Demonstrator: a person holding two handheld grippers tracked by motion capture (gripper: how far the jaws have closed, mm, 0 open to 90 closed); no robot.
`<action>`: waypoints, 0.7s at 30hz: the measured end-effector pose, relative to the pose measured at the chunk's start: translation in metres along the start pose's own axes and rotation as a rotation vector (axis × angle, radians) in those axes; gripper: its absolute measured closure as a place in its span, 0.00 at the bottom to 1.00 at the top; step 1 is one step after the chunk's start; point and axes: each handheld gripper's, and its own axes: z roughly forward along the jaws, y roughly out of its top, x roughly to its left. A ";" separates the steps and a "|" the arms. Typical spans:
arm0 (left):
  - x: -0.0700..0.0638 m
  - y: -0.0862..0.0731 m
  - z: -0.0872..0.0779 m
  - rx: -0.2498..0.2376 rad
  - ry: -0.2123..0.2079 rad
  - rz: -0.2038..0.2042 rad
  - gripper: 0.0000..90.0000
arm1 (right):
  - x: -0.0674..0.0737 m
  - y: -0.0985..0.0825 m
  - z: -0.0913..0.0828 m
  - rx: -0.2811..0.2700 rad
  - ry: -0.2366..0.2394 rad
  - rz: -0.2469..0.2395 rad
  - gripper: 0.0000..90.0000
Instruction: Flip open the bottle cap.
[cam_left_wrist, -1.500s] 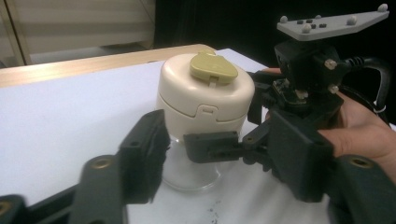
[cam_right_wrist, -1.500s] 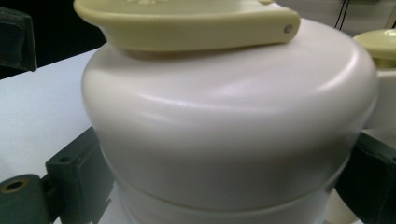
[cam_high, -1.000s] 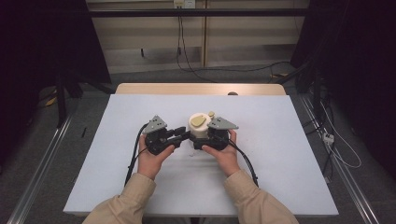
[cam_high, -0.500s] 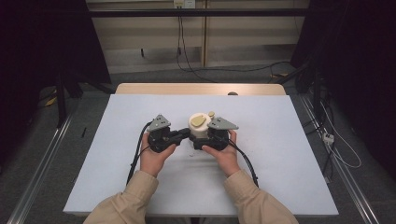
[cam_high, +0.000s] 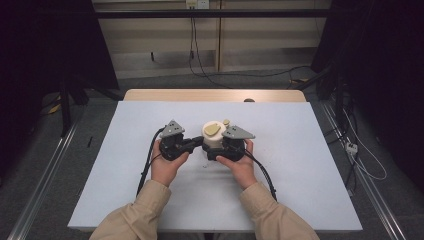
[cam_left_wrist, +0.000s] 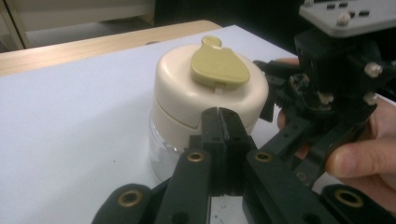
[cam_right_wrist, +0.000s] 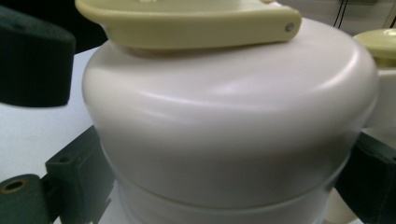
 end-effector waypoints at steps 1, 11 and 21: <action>0.000 0.001 0.000 -0.004 0.002 0.002 1.00 | 0.000 0.000 0.000 0.000 0.000 0.000 0.05; -0.002 0.006 0.005 0.012 0.005 0.004 1.00 | 0.000 0.000 0.000 0.001 0.000 0.000 0.05; -0.004 0.011 0.006 0.026 0.014 0.018 1.00 | 0.000 0.000 0.000 0.001 0.001 -0.002 0.05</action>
